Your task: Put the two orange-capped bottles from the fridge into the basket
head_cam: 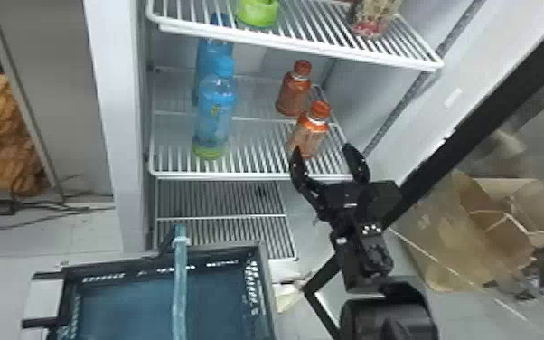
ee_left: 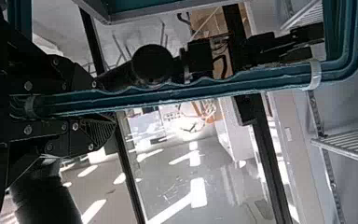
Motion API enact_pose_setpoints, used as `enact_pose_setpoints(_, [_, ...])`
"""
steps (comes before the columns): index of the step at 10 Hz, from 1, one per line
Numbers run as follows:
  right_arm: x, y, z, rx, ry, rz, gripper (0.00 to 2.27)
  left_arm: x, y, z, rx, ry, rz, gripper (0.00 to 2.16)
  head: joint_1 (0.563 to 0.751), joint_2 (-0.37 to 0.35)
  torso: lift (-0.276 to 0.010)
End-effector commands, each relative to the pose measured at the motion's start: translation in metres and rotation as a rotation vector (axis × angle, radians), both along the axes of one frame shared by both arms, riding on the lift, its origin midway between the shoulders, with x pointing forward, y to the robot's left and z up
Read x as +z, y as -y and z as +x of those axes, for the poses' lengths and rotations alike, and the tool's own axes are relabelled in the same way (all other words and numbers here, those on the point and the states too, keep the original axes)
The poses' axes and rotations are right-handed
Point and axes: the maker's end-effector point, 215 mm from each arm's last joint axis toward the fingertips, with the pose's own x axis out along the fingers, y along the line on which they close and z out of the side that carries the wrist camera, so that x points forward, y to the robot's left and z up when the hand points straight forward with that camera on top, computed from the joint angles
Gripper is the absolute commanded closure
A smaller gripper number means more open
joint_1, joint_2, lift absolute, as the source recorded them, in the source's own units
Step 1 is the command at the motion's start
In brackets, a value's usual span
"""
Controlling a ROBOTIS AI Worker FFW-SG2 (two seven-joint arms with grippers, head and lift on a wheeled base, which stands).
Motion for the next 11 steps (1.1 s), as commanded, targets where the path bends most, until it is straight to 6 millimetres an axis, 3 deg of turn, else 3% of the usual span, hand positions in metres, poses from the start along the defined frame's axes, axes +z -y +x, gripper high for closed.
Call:
enact_pose_setpoints(1, [0.005, 0.001, 0.019, 0.001, 0.022, -0.008, 0.09, 0.000, 0.001, 0.000, -0.006, 0.003, 0.001, 1.20, 0.695, -0.350, -0.235])
enact_pose_setpoints(5, [0.001, 0.004, 0.045, -0.017, 0.019, -0.007, 0.12, 0.001, 0.000, 0.002, 0.001, 0.006, -0.003, 1.20, 0.695, -0.350, -0.235])
enact_pose_setpoints(6, [-0.002, 0.001, 0.049, -0.009, 0.013, 0.001, 0.26, 0.001, 0.000, 0.002, 0.001, 0.006, -0.003, 1.20, 0.695, -0.350, -0.235])
enact_pose_setpoints(8, [-0.010, -0.007, 0.048, 0.004, -0.002, 0.046, 0.79, 0.001, -0.001, 0.003, 0.004, 0.008, -0.001, 1.20, 0.695, -0.350, -0.235])
enact_pose_setpoints(11, [0.019, -0.021, 0.038, 0.031, 0.052, 0.067, 0.80, 0.001, -0.001, 0.001, 0.001, 0.005, -0.002, 1.20, 0.695, -0.350, -0.235])
